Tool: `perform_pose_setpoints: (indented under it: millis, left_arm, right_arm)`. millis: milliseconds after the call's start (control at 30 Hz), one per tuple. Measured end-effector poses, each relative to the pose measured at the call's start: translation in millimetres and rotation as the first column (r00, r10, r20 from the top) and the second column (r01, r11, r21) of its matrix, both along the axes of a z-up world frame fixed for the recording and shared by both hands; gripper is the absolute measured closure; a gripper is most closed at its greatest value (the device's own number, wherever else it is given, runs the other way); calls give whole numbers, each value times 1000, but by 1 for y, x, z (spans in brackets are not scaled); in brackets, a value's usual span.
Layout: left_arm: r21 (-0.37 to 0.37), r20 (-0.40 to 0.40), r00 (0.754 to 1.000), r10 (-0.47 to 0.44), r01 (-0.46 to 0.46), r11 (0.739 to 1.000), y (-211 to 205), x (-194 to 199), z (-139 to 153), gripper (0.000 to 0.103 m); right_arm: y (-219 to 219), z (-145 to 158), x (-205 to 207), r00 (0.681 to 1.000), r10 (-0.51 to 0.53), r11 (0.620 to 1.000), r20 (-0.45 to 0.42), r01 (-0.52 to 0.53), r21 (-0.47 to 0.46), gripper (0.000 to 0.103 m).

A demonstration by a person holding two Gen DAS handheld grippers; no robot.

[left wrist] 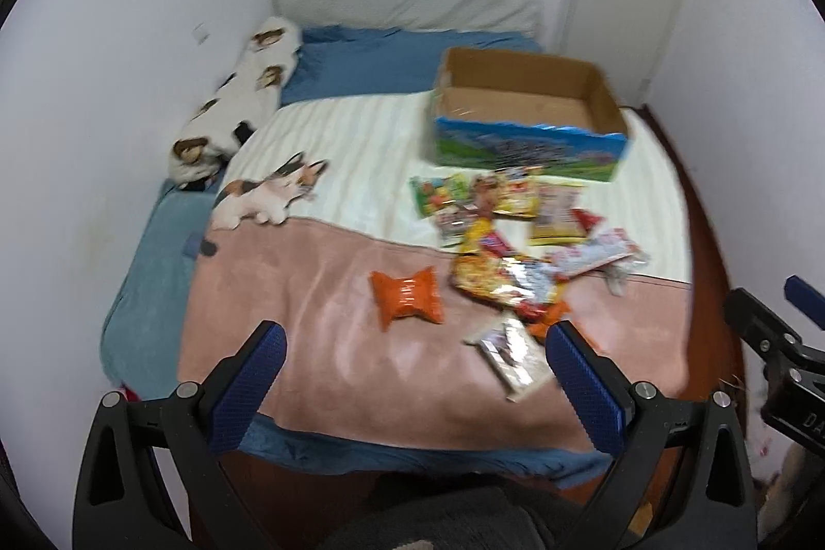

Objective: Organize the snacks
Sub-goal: 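Grasp the Franzzi pack with the left tool while the right grasps the noodle pack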

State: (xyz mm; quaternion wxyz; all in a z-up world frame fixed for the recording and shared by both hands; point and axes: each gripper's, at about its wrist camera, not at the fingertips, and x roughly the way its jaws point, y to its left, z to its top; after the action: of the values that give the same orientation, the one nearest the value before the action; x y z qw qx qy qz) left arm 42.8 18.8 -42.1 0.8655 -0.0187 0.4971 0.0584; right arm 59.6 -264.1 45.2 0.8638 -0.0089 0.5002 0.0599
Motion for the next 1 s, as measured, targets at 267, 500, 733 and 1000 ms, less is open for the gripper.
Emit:
perform_pose_setpoints:
  millis: [267,500,733,1000]
  left_arm:
    - [72,-175,974,146,-135,988,40,40,-114,0]
    - [73,-302,928,219,-207,976,54,61,-193,0]
    - [-89,-439,864,247,-315,945,39,56,-248,0]
    - [-259,-527,827,197,-378,889,1,45,-274,2]
  right_arm:
    - [65,-136,92,932,287,941,-222,-318,-117,0]
    - [120,-267,157,774,439,843,-456,-531,-90,0]
    - [147,-347,176,647,487,733,-587,-668,-127,0]
    - [128,-347,180,692,436,837,-575,-547,-23,26]
